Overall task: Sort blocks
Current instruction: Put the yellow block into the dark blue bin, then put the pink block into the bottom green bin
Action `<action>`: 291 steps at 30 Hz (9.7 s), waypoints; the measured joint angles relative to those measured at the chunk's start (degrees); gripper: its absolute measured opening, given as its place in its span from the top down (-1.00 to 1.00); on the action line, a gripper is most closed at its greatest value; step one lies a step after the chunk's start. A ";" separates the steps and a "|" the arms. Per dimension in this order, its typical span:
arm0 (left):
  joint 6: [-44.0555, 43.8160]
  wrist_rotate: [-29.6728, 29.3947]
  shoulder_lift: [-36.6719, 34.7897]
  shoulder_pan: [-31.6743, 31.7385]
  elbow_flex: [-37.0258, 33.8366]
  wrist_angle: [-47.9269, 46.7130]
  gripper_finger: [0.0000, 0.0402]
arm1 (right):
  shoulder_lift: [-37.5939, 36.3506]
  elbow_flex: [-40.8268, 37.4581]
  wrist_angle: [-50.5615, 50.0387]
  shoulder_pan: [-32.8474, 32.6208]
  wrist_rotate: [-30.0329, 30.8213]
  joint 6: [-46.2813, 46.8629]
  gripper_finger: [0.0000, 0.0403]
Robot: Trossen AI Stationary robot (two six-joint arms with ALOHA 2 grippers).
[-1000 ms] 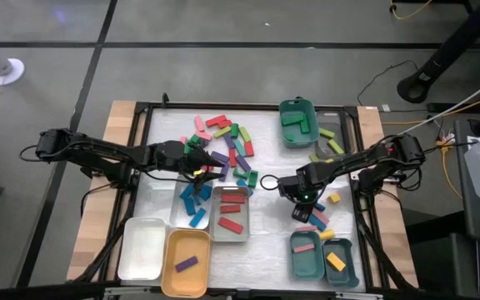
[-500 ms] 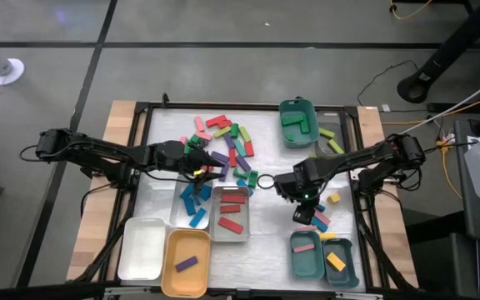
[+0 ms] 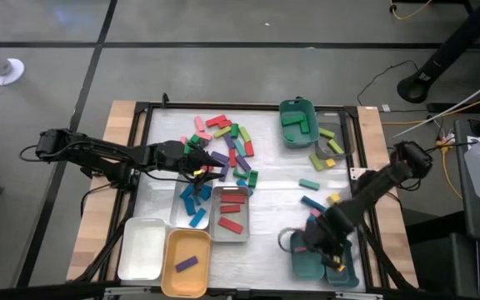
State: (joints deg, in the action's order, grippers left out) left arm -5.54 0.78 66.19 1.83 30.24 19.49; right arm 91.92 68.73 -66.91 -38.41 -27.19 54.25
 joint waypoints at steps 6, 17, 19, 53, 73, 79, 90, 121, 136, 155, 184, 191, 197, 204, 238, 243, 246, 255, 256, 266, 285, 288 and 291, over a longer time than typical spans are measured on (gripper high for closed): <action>-0.55 0.00 0.00 0.00 0.00 0.05 0.23 | 0.00 0.00 1.26 -6.72 12.09 10.62 0.28; -0.68 0.00 0.00 0.00 0.00 0.07 0.23 | 0.00 0.00 1.24 -6.95 11.16 16.11 0.27; -0.68 0.00 0.00 0.00 0.00 0.04 0.23 | 0.00 0.00 0.94 -6.95 11.16 16.88 0.27; 4.79 0.02 -0.07 -0.48 0.04 2.60 0.23 | -0.03 -0.01 2.21 -6.17 10.08 12.00 -0.42; 4.37 -0.15 -3.74 2.58 -9.22 17.74 0.23 | -3.69 -1.57 3.25 14.72 22.85 -25.86 -0.42; 4.46 -0.15 -3.74 2.58 -9.25 17.14 0.23 | -3.65 -5.81 9.08 22.92 15.77 -40.59 -0.42; 5.80 -0.13 -3.72 2.58 -9.25 16.80 0.23 | -3.65 -10.41 20.12 26.09 14.49 -52.22 -0.42; 7.08 -0.13 -3.72 2.58 -9.25 15.56 0.23 | -1.28 -25.42 42.33 26.01 -2.35 -53.52 -0.42; 7.07 -0.13 -3.72 2.58 -9.25 15.44 0.23 | 1.40 -25.09 43.06 26.02 -0.76 -53.06 -0.42; 7.04 -0.11 -3.72 2.58 -9.25 15.50 0.23 | 1.81 -15.96 32.31 27.80 13.04 -54.68 -0.42; 6.84 -0.11 -3.71 2.58 -9.25 15.51 0.23 | 1.53 -17.18 29.75 21.55 17.09 -54.22 -0.42; 6.84 -0.11 -3.71 2.56 -9.25 15.52 0.23 | 1.55 -15.09 28.02 21.55 16.76 -52.94 -0.42; 6.84 -0.11 -3.70 2.57 -9.25 15.50 0.23 | 1.55 -14.23 26.83 21.57 13.64 -53.19 -0.42; 6.84 -0.13 -3.71 2.58 -9.25 15.50 0.23 | 1.62 -14.37 25.99 21.48 8.41 -52.22 -0.42; 5.99 -0.13 -4.02 3.54 -9.22 15.26 0.23 | 0.37 -11.07 31.81 32.47 23.54 -37.49 -0.42; 5.99 -0.12 -4.02 3.54 -9.22 14.80 0.23 | 1.25 -11.48 32.79 30.91 21.98 -30.24 -0.42; 5.99 -0.11 -4.02 3.54 -9.22 14.65 0.23 | 3.13 -12.28 32.56 29.37 21.98 -29.12 -0.42; 5.99 -0.12 -4.02 3.54 -9.22 14.49 0.23 | 8.43 -12.13 32.81 25.31 27.84 -28.99 -0.34; 5.99 -0.11 -4.02 3.54 -9.22 14.43 0.23 | 8.63 -12.11 32.84 25.10 28.31 -28.97 -0.29; 5.99 -0.13 -4.02 3.54 -9.22 14.45 0.23 | 8.48 -12.11 31.96 25.26 28.78 -29.00 0.52; 6.24 -0.13 -4.02 3.54 -9.22 14.43 0.23 | 4.55 2.44 13.80 20.88 12.24 -28.50 0.47; 6.19 -0.11 -4.02 3.54 -9.22 14.47 0.23 | 4.39 4.44 11.92 18.03 11.81 -27.39 0.50; 6.03 -0.12 -4.02 3.54 -9.22 14.51 0.23 | 4.37 5.06 11.26 14.75 11.58 -24.07 0.45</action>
State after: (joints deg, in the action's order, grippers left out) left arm 0.48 0.65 62.17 5.37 21.02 34.00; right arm 96.29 73.79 -55.65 -23.66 -15.61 30.17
